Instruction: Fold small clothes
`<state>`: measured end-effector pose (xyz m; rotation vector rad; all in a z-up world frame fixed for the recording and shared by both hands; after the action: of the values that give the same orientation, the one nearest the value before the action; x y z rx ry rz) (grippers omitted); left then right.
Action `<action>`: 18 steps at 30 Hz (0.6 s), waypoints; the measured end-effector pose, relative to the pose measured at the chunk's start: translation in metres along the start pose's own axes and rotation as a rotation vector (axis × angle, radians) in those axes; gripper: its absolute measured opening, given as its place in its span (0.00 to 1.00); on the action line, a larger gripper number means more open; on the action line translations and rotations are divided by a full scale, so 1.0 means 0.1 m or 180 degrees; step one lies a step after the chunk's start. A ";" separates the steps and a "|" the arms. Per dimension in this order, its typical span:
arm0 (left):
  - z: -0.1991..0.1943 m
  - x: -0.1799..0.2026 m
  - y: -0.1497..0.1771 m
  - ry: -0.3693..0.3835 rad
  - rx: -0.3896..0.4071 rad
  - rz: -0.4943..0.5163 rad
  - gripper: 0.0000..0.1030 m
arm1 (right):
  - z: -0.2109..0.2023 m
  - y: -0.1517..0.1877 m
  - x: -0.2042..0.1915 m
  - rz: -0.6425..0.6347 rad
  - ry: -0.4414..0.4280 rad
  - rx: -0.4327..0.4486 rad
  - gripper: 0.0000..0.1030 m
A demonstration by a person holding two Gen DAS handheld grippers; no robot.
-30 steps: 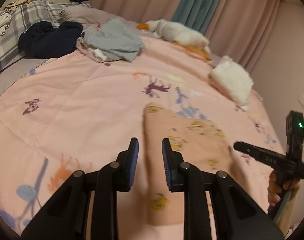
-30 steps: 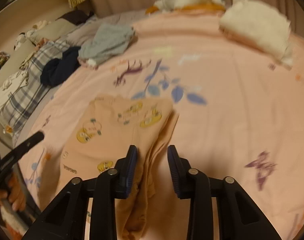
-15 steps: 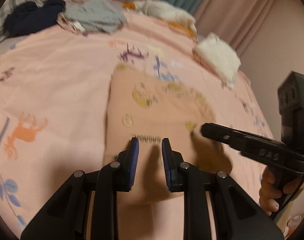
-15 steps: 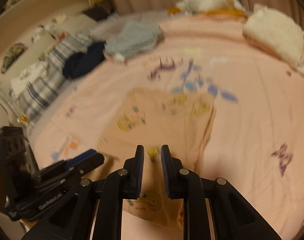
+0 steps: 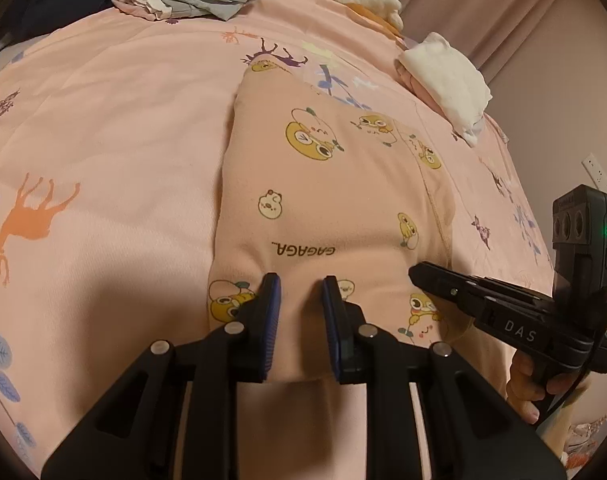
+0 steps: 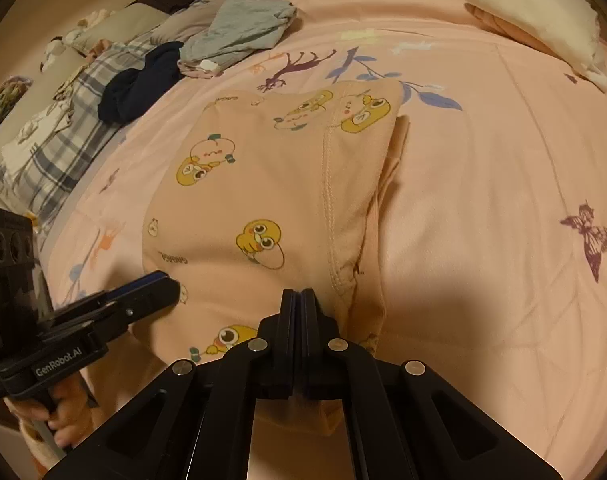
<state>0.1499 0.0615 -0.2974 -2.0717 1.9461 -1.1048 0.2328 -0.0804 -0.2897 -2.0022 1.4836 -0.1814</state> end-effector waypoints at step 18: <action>-0.27 -0.12 -0.01 0.0239 0.0027 -0.0212 0.20 | -0.15 -0.20 -0.15 -0.0084 0.0051 0.0047 0.00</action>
<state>0.1366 0.0832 -0.2828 -2.1354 1.9141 -1.2187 0.2367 -0.0698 -0.2636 -2.0138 1.4621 -0.2193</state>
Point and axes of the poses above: each gripper's, at about its wrist camera, not at the fingertips, and z roughly the way its jaws point, x to its right, y to its underside, the point moved 3 cm from there along z, roughly the way its jaws point, and after that the axes turned 1 degree about -z, right-handed, at the moved point
